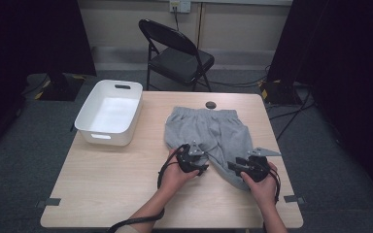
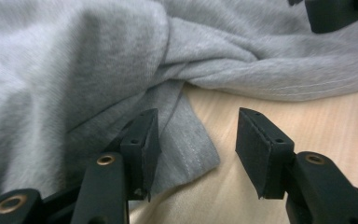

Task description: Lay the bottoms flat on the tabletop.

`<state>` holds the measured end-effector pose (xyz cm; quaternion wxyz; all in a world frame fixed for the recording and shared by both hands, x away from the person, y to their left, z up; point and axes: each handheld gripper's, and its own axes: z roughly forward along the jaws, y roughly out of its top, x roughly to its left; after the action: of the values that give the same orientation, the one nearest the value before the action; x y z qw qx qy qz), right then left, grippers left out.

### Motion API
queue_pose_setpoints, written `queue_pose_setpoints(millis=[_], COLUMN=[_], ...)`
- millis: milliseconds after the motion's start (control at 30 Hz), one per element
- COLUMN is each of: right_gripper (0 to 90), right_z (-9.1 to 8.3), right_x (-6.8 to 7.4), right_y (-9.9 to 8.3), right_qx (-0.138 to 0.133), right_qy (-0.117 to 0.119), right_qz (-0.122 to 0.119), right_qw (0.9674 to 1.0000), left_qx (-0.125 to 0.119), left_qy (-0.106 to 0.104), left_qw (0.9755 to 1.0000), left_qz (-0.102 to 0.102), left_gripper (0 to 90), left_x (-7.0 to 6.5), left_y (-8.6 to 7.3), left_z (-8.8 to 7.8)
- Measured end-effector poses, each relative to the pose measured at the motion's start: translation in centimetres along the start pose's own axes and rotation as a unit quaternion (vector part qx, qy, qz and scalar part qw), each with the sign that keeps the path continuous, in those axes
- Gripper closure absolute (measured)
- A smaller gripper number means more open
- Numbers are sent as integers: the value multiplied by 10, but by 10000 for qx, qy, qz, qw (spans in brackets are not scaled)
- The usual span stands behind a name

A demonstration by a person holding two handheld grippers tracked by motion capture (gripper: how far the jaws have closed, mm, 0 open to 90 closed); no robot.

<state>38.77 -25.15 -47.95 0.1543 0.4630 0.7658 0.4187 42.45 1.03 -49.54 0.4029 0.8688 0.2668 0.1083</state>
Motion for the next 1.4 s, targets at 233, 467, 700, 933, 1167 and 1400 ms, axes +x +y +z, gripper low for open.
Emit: queue_pose_setpoints(millis=[233,467,700,933,1167,1400], right_gripper=[407,352,220,197,201,197], right_z=[5,8,7,4,3,6], right_x=[-14,-17,-18,-22,-27,-27], right_y=[-8,-13,-13,-12,-12,-14], right_qx=[155,213,291,215,264,293], right_qy=[-226,-323,-378,-440,-599,-674], right_qz=[92,-1,-22,-37,-78,-189], right_qw=[9996,9993,9989,9988,9978,9971], left_qx=[74,17,124,283,392,467], left_qy=[69,113,149,-11,-96,-204], left_qw=[9999,9999,9998,9995,9989,9983], left_qz=[84,1,-47,-130,-233,-285], left_gripper=[552,681,788,858,868,869], left_x=[1,3,3,5,6,7], left_y=[1,0,2,0,-1,-3], left_z=[3,2,2,-5,-10,-15])
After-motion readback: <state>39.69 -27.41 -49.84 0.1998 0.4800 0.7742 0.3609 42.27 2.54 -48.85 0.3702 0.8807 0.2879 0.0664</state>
